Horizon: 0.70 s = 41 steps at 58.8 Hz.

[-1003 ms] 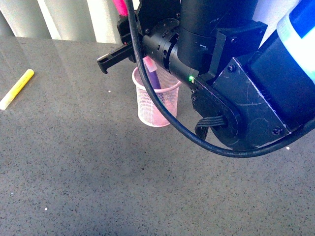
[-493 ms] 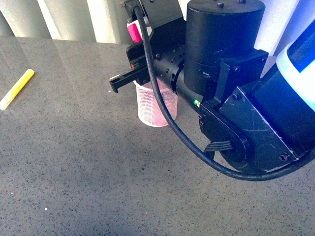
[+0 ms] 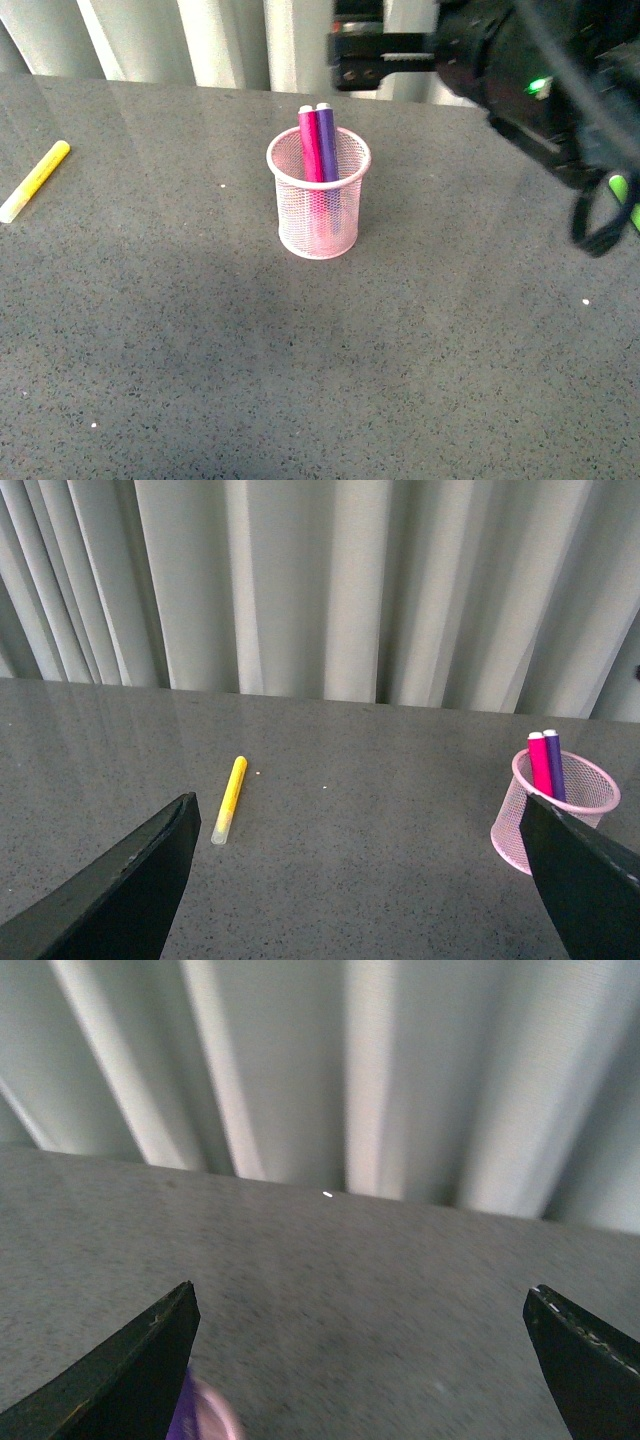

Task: Insert purple and pink pens into pink cup

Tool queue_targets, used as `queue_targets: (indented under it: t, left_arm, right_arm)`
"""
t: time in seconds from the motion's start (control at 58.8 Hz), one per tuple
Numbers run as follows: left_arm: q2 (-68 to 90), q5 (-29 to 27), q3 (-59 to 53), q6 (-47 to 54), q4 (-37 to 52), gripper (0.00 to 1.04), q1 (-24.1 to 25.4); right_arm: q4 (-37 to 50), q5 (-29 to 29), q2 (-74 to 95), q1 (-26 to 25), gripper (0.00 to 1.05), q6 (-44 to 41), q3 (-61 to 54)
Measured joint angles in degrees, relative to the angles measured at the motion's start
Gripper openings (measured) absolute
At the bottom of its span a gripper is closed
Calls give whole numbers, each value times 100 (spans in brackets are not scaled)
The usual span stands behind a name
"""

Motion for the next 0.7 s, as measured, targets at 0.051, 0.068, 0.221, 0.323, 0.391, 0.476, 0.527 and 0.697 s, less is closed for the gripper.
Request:
queue_targets:
  t: [0.051,0.068,0.221,0.323,0.391,0.476,0.527,0.697]
  left_arm:
    - [0,0,0,0,0,98,0]
    - [0,0,0,0,0,98,0]
    - [0,-13,0,0,0,98,0]
    - [-2,9,0,0,0,98,0]
    - [2,4,0,0,0,98,0]
    - [0,-4,0,0,0,98,0]
    - [0,-7,0,0,0,98,0]
    - [0,0,0,0,0,98,0]
  right_arm:
    - [-662,238,-503,-111,98,256,-245]
    - [-929,334,-715,-157,98,304,-356]
    - [-1912,647,-1829,-374,98,577,-1099]
    - [-1928,643,-1971,-393,98,643,-1137]
    - [-1930,627,-1967,-391,98,649,-1137]
    - [-1668,590,-1899,-396,96,551,-1202]
    - [-413,420,-1794,-457,87,166,-1574]
    - [2037,26,-2044,-896,57,-625,-2885]
